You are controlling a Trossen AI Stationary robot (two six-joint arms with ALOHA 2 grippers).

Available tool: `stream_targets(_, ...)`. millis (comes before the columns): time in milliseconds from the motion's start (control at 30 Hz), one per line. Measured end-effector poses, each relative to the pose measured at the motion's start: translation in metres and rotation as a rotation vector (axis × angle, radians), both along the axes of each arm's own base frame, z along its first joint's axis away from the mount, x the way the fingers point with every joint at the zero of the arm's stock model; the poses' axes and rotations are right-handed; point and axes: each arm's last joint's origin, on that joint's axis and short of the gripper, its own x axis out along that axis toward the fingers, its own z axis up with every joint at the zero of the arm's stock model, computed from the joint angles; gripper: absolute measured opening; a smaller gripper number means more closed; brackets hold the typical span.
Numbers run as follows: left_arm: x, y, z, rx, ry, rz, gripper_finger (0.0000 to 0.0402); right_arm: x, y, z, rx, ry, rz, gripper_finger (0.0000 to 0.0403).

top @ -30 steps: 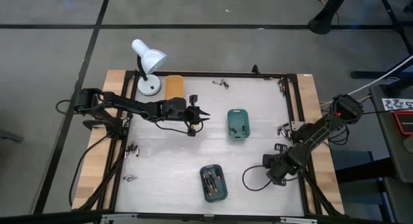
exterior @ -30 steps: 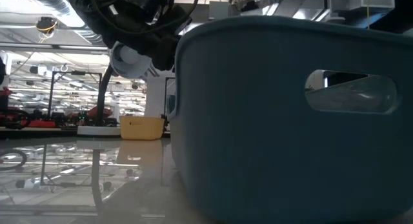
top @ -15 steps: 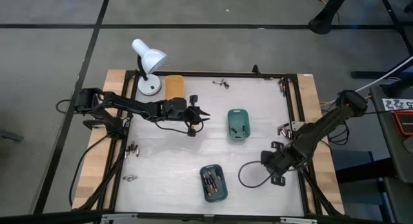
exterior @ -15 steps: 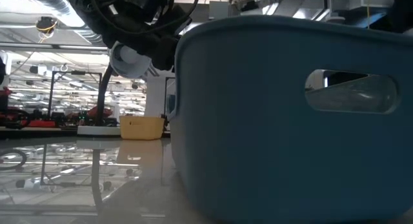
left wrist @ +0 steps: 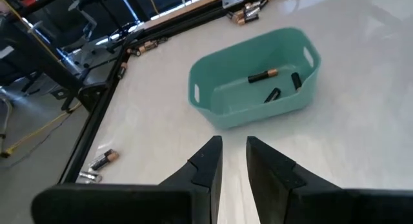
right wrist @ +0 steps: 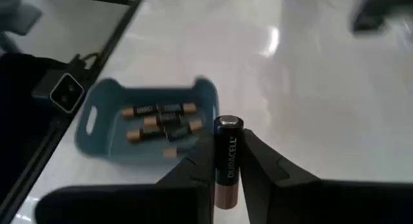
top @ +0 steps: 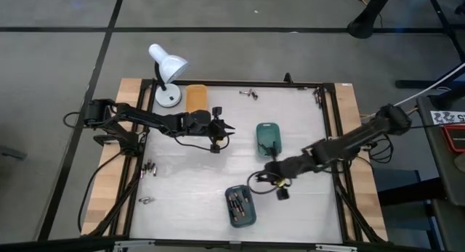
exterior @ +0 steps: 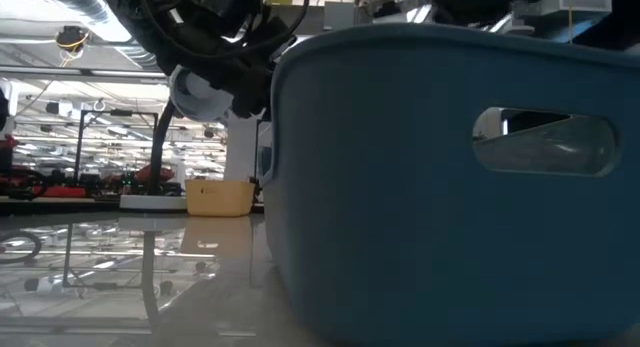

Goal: Sort batteries
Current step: Put the black battery into the blue bin, then move the blue bin to the center of the table

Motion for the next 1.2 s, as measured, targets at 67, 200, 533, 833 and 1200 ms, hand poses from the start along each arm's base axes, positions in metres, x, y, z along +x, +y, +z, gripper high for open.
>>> stream_targets(67, 0.0, 0.001, 0.0, -0.001, 0.005, 0.002, 0.0061, 0.015, 0.0, -0.011, 0.011, -0.017, 0.074, 0.0043)
stream_targets(200, -0.001, 0.003, -0.001, -0.005, 0.011, 0.013, 0.0061, 0.04, -0.004, -0.034, 0.113, -0.017, 0.228, 0.0044)
stream_targets(533, -0.003, 0.003, -0.004, -0.032, 0.041, 0.024, 0.0061, 0.068, -0.01, -0.066, 0.251, -0.041, 0.341, 0.0067)
stream_targets(833, -0.005, 0.002, -0.005, -0.038, 0.069, 0.026, 0.0061, 0.071, -0.01, -0.069, 0.258, -0.044, 0.29, 0.0129)
stream_targets(1200, -0.005, 0.0, -0.002, -0.048, 0.057, 0.022, 0.0061, 0.074, -0.011, -0.048, 0.25, -0.121, 0.23, 0.0142)
